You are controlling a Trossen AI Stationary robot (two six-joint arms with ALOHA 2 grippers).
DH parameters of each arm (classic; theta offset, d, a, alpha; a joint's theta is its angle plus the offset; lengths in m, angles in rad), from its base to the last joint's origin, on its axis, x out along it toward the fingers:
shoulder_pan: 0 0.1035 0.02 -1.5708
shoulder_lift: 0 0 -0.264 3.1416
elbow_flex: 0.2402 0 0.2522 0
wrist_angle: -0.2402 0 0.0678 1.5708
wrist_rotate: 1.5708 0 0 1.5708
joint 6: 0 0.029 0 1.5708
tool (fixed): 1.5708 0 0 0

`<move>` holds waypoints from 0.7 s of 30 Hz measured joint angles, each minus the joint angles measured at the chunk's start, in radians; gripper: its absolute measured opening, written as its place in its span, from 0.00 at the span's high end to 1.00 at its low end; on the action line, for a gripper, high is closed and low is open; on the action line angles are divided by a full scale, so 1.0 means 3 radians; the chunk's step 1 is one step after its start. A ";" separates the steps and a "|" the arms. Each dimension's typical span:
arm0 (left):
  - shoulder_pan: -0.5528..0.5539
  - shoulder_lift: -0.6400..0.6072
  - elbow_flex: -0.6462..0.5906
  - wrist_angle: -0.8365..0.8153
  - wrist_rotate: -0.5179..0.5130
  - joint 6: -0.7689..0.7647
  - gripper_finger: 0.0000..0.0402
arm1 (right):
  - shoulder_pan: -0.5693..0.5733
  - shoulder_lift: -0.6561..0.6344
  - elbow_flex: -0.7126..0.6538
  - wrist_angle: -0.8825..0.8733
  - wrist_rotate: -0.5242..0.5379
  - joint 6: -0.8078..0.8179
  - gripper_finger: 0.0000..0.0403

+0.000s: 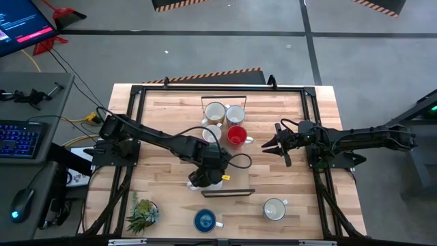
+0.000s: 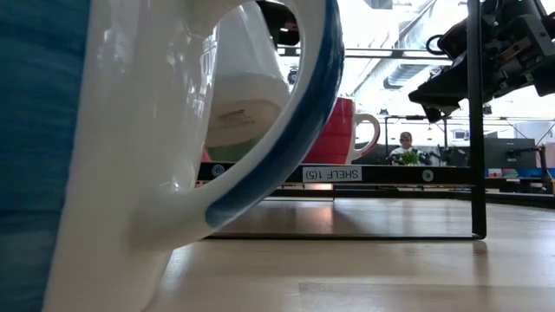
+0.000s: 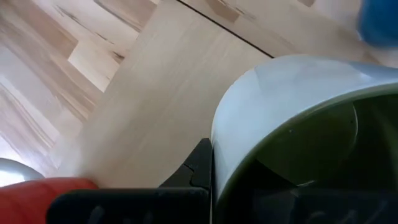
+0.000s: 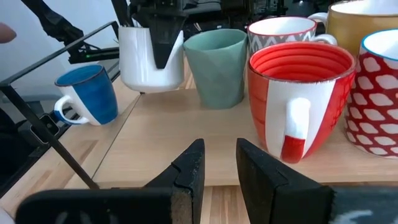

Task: Place coffee mugs
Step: Put the white mug on the shelf

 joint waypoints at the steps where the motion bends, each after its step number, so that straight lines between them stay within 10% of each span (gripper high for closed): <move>1: 0.0009 0.0016 0.0000 0.0029 0.0001 -0.0001 0.98 | 0.0000 0.0000 0.0000 0.0006 -0.0005 0.0000 0.82; 21: 0.0024 0.0163 0.0001 0.0095 0.0043 0.0030 0.94 | 0.0000 -0.0001 0.0000 0.0034 -0.0132 0.0000 0.82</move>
